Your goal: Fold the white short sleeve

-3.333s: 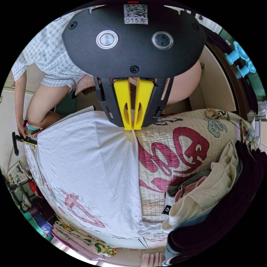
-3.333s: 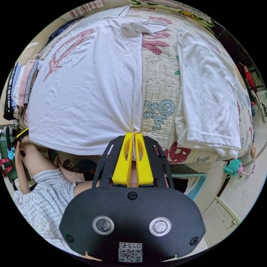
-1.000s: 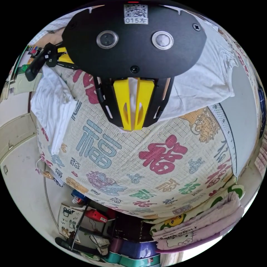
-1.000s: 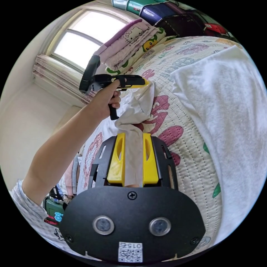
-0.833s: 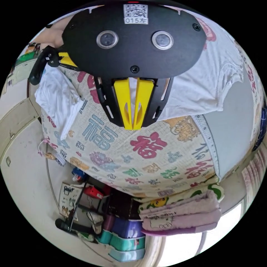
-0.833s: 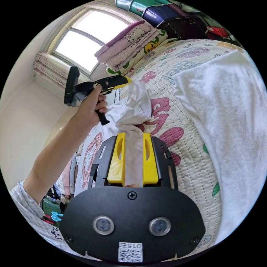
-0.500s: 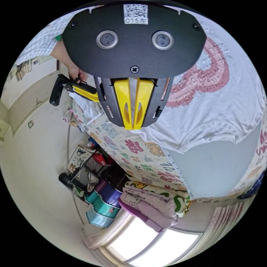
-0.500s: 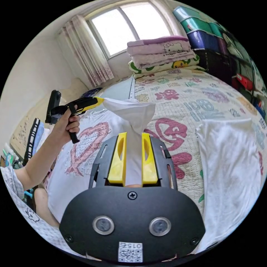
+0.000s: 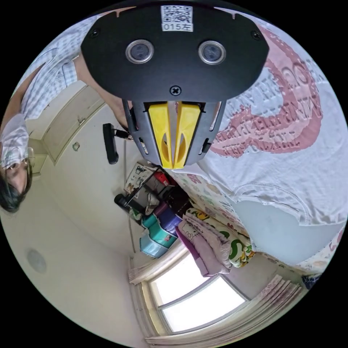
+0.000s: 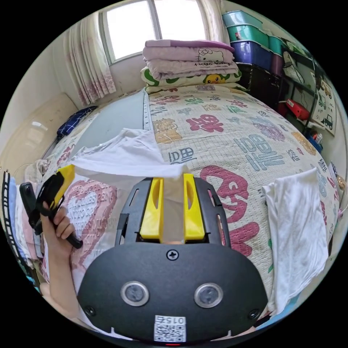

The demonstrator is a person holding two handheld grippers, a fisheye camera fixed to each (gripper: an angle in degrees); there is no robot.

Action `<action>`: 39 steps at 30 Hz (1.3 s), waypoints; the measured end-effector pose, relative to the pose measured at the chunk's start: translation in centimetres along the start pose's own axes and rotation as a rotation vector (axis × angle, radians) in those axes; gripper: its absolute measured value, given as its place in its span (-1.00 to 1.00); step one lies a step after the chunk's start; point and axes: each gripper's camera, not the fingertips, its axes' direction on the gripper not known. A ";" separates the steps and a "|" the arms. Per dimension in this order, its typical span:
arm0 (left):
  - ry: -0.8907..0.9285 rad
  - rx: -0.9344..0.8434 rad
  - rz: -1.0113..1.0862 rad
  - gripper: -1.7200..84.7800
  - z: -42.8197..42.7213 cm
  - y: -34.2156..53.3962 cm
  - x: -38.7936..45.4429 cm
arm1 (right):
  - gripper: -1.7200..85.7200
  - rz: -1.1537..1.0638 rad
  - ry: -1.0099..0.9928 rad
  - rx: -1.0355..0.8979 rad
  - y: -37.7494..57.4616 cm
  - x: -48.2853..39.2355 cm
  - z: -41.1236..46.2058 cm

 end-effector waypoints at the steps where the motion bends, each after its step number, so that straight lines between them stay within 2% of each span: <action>1: 0.006 0.006 -0.006 -0.98 -0.2 0.0 -0.3 | -0.78 -0.008 0.002 -0.005 0.0 -0.3 0.5; 6: -0.089 -0.033 0.041 -0.98 -0.1 -0.4 0.3 | -0.77 -0.093 0.069 -0.028 0.5 -2.6 3.4; 10: -0.093 -0.014 0.032 -0.98 -0.5 -0.4 -0.2 | -0.81 -0.121 0.123 -0.013 0.3 -3.3 3.9; 14: -0.124 0.009 0.059 -0.98 -0.8 -0.4 0.1 | -0.91 -0.083 0.049 -0.031 -0.1 -1.6 2.7; 18: -0.334 -0.051 0.080 -0.98 -0.9 -2.1 2.1 | -0.95 -0.131 -0.035 -0.057 0.1 0.3 -0.6; 22: -0.346 -0.089 0.114 -0.98 -0.9 -3.8 3.8 | -0.96 -0.221 -0.091 -0.127 1.0 1.0 -3.4; 26: -0.425 -0.176 0.075 -0.98 -1.9 -4.7 4.1 | -0.96 -0.320 -0.223 -0.221 2.5 0.9 -5.2; 32: -0.541 -0.349 0.081 -0.97 -2.8 -3.5 4.5 | -0.93 -0.396 -0.233 -0.352 3.9 1.9 -4.0; 37: -0.584 -0.569 0.108 -0.95 -3.3 -1.6 4.4 | -0.85 -0.374 -0.278 -0.403 3.7 7.6 -4.7; 39: -0.622 -0.559 0.120 -0.89 -4.3 -2.1 4.3 | -0.79 -0.267 -0.397 -0.384 2.6 12.8 -5.6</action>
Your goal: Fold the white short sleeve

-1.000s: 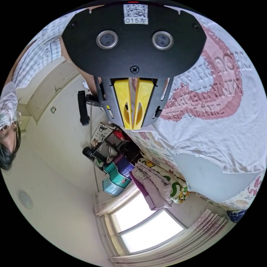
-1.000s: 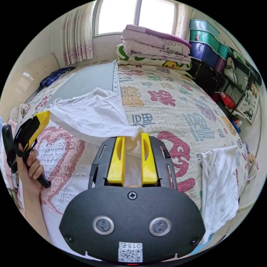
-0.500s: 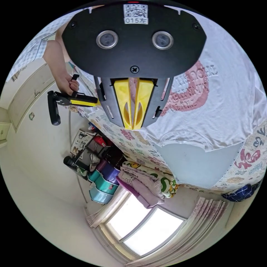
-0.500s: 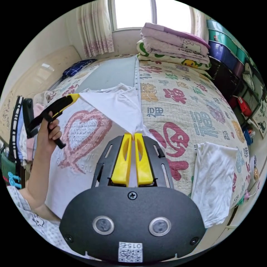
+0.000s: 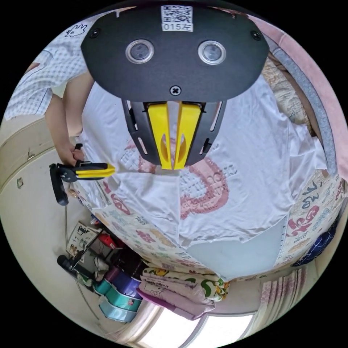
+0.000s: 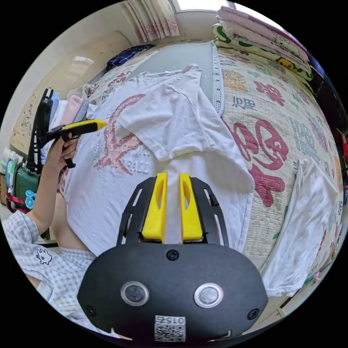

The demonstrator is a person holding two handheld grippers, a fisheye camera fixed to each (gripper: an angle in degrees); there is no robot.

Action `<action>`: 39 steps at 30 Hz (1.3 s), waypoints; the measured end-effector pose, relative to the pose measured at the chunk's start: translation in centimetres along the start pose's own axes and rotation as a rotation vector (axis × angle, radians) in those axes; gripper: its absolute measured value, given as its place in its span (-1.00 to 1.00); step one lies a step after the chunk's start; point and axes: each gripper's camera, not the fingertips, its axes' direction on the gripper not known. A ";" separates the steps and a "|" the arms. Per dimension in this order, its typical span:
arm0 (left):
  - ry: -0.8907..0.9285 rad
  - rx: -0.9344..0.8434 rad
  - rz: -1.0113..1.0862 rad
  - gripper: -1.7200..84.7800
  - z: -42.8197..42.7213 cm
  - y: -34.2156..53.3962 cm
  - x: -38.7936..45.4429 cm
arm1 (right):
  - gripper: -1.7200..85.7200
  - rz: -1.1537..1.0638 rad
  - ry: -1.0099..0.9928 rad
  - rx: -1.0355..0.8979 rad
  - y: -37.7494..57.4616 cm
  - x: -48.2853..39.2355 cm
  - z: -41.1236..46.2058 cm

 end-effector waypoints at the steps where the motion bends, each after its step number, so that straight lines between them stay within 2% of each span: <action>1: 0.007 0.022 -0.005 -0.87 -0.4 -0.2 -0.2 | -0.78 0.030 -0.040 0.021 0.2 1.4 -0.7; 3: 0.057 0.118 -0.045 -0.82 -1.3 -2.6 -1.0 | -0.76 0.142 -0.237 0.133 0.8 6.9 -3.4; 5: 0.104 0.179 -0.057 -0.80 -0.9 -5.3 -1.3 | -0.76 0.204 -0.320 0.197 0.8 10.2 -4.5; 9: 0.107 0.066 -0.150 -0.78 4.9 -12.2 -3.0 | -0.72 0.332 -0.331 0.197 -0.2 15.1 -4.8; 15: 0.151 -0.073 -0.134 -0.77 11.7 -17.7 -2.5 | -0.79 0.383 -0.394 0.260 -0.5 20.4 -6.8; 19: 0.076 -0.086 -0.038 -0.92 13.2 -20.0 -0.2 | -0.91 0.435 -0.424 0.301 0.3 24.0 -8.0; 26: 0.076 0.003 -0.084 -0.92 13.7 -23.5 1.1 | -0.93 0.562 -0.402 0.484 3.5 29.7 -10.5; 30: 0.034 -0.022 -0.072 -0.75 12.5 -21.9 0.8 | -0.86 0.531 -0.286 0.411 4.6 29.9 -10.4; 34: 0.087 -0.005 -0.039 -0.73 9.2 -17.8 -0.5 | -0.79 0.421 -0.198 0.420 7.6 28.1 -10.8; 39: 0.109 -0.123 0.077 -0.74 7.6 -13.1 -0.3 | -0.77 0.033 -0.112 0.291 8.3 21.5 -7.8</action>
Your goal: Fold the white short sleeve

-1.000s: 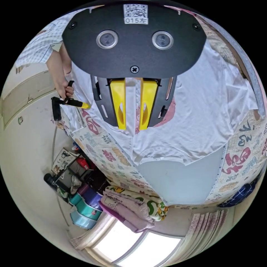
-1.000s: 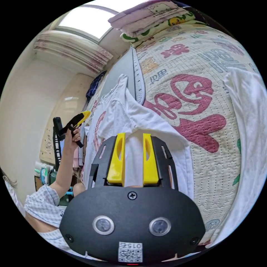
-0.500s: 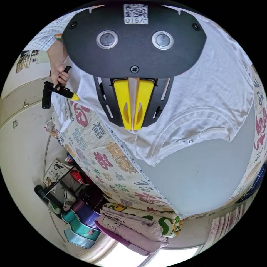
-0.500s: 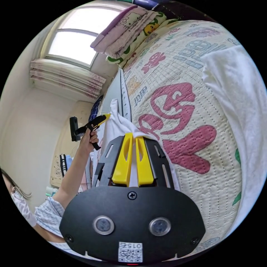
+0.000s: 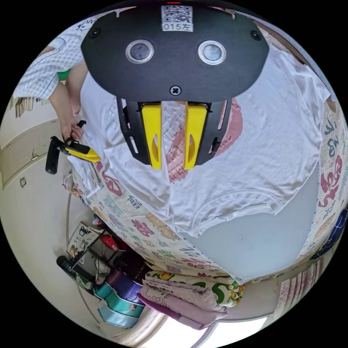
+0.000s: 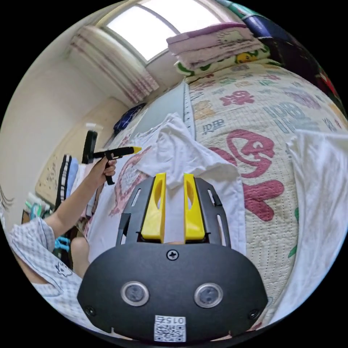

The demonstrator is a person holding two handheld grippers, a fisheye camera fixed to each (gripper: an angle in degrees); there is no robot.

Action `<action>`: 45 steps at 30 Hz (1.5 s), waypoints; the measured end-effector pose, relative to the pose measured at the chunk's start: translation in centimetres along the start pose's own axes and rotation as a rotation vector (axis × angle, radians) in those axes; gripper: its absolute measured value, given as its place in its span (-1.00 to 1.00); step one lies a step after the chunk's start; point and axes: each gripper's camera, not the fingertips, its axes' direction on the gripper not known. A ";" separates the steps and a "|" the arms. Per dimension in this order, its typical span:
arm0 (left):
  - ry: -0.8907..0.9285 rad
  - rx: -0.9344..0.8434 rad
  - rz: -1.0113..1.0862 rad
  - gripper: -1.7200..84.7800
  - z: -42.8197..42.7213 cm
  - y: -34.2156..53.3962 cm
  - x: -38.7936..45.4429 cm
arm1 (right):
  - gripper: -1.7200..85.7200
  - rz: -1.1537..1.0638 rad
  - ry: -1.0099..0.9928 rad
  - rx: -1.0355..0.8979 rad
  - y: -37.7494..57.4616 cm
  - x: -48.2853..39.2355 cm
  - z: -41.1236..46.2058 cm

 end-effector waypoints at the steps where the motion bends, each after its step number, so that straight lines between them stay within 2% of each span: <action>1: 0.014 -0.010 0.008 -0.75 0.0 0.2 0.2 | -0.76 -0.022 0.022 -0.015 0.2 -0.4 0.5; 5: 0.033 -0.062 0.036 -0.78 0.5 1.1 1.4 | -0.72 -0.114 0.251 -0.063 2.2 -1.4 3.7; 9: 0.004 -0.075 0.061 -0.94 0.0 2.2 2.2 | -0.82 -0.106 0.309 -0.105 5.2 0.9 6.2; 15: -0.016 -0.044 0.095 -0.97 -3.3 5.0 3.0 | -0.91 -0.076 0.179 -0.080 10.3 5.9 6.5; 22: -0.052 -0.075 0.033 -0.97 -3.7 7.9 2.9 | -0.87 -0.052 0.150 -0.145 15.8 11.8 8.7; 26: -0.088 0.032 -0.002 -0.96 -8.2 13.4 2.8 | -0.86 -0.082 0.141 -0.172 20.5 15.1 8.0; 31: -0.269 0.247 -0.066 -0.90 -16.3 25.4 3.5 | -0.87 -0.138 0.152 -0.114 26.6 17.4 6.5; 34: -0.342 0.329 -0.192 -0.84 -19.0 32.7 3.3 | -0.86 -0.236 0.183 0.010 29.4 16.5 6.0; 36: -0.407 0.397 -0.298 -0.81 -19.6 36.9 2.9 | -0.83 -0.348 0.260 0.226 31.8 14.2 5.8; 39: -0.524 0.439 -0.365 -0.77 -19.6 38.5 2.7 | -0.82 -0.454 0.266 0.368 33.6 11.5 7.5; 41: -0.552 0.470 -0.408 -0.76 -20.0 38.6 2.3 | -0.82 -0.519 0.221 0.343 33.8 10.5 9.9; 45: -0.632 0.496 -0.528 -0.76 -20.5 39.4 0.7 | -0.83 -0.536 0.114 0.172 33.0 11.1 17.6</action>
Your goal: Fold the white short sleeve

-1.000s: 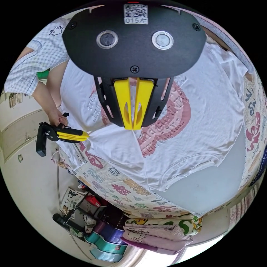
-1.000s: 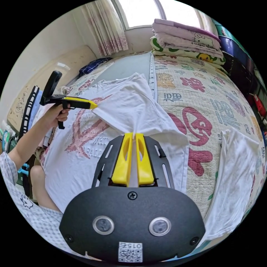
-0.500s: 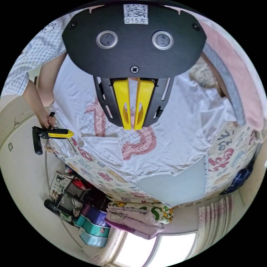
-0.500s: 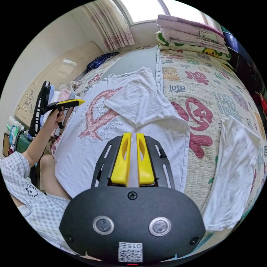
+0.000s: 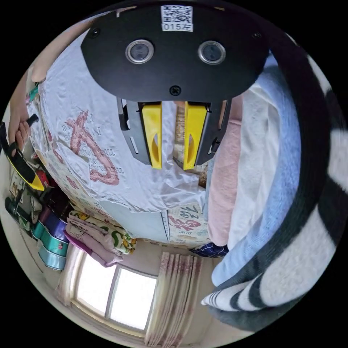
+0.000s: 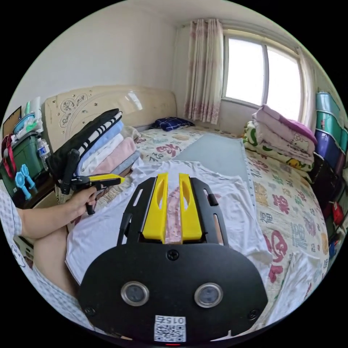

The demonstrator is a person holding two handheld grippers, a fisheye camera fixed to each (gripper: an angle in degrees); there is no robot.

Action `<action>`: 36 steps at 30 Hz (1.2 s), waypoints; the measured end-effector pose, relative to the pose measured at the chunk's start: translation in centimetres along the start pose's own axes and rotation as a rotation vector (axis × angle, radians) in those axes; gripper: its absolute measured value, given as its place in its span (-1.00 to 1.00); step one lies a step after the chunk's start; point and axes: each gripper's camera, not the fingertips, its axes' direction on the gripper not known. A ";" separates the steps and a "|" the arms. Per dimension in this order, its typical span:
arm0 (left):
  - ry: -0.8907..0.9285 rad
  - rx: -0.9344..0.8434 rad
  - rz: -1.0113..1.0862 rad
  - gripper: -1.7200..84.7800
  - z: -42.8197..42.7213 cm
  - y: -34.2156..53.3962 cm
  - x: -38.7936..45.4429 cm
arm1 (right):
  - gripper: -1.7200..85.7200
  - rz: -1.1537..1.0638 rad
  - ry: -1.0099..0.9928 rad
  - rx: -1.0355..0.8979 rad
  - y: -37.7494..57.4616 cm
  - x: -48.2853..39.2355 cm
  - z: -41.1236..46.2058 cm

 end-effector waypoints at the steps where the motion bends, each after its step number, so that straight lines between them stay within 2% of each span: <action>1: -0.026 0.012 -0.010 -0.76 0.0 0.0 -0.2 | -0.83 -0.003 -0.020 -0.017 0.2 0.1 1.1; 4: -0.063 0.015 -0.008 -0.77 0.2 0.4 -0.8 | -0.84 -0.020 -0.087 -0.093 1.2 0.7 6.7; 8: 0.016 -0.028 -0.015 -0.75 0.1 0.8 -1.6 | -0.85 -0.013 -0.167 -0.195 1.8 2.8 15.6; 12: 0.118 -0.097 -0.048 -0.73 0.7 1.4 -2.4 | -0.83 0.211 -0.353 -0.341 1.7 8.8 26.6; 16: 0.274 -0.208 -0.142 -0.71 2.7 1.6 -4.4 | -0.79 0.371 -0.508 -0.342 2.2 13.7 33.1; 18: 0.229 -0.190 -0.166 -0.71 2.9 1.5 -5.4 | -0.77 0.373 -0.515 -0.370 2.9 16.0 36.3; 25: 0.113 -0.126 -0.173 -0.69 2.9 1.2 -6.9 | -0.74 0.421 -0.648 -0.414 8.0 24.6 41.3; 27: 0.129 -0.127 -0.161 -0.69 2.9 1.3 -7.0 | -0.75 0.510 -0.783 -0.414 10.6 28.5 42.5; 30: 0.151 -0.134 -0.159 -0.70 3.0 1.4 -7.2 | -0.79 0.602 -0.885 -0.369 13.7 32.0 42.9; 36: 0.221 -0.132 -0.175 -0.71 2.9 1.3 -7.4 | -0.77 0.600 -0.831 -0.348 16.5 36.6 42.0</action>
